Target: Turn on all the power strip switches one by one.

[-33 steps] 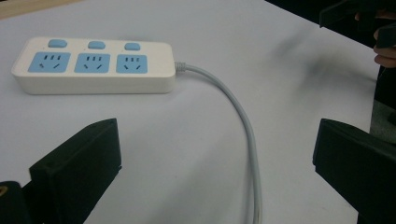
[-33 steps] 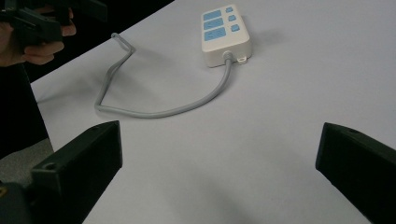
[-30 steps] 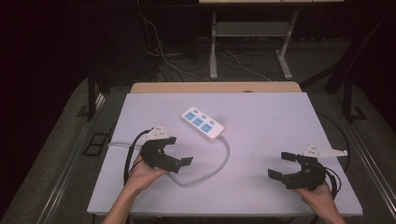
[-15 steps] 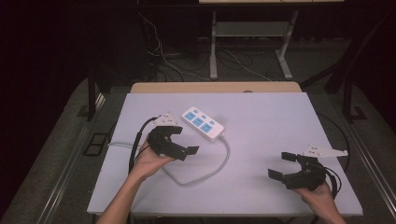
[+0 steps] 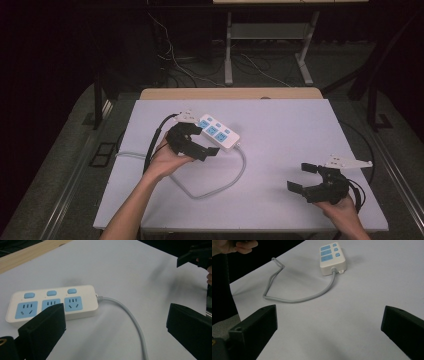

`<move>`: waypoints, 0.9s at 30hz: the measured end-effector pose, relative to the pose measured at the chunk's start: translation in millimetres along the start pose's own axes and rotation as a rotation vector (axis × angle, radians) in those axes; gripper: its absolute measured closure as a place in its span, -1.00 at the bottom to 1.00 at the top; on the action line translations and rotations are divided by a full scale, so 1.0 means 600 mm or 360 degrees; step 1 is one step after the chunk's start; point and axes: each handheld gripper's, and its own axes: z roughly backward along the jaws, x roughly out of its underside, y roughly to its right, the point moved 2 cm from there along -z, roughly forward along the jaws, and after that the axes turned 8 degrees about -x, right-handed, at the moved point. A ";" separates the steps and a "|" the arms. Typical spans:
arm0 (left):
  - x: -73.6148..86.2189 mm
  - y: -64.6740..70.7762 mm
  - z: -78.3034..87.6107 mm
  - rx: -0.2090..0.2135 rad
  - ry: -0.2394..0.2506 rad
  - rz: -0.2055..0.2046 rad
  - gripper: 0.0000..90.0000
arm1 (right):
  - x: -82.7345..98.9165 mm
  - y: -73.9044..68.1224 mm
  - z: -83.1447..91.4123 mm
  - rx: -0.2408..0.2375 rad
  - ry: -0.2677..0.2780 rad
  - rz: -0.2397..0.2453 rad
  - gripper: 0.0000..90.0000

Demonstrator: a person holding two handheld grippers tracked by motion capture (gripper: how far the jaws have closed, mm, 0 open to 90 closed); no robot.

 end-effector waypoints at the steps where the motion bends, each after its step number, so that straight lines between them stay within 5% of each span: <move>1: -0.003 -0.001 -0.002 0.0000 -0.0004 -0.0005 -0.97 | 0.000 0.000 0.000 0.0000 0.0001 0.0001 -0.99; 27: -0.077 -0.018 -0.064 0.0002 -0.0117 -0.0066 -0.85 | 0.000 0.002 0.000 -0.0007 -0.0003 0.0004 -0.99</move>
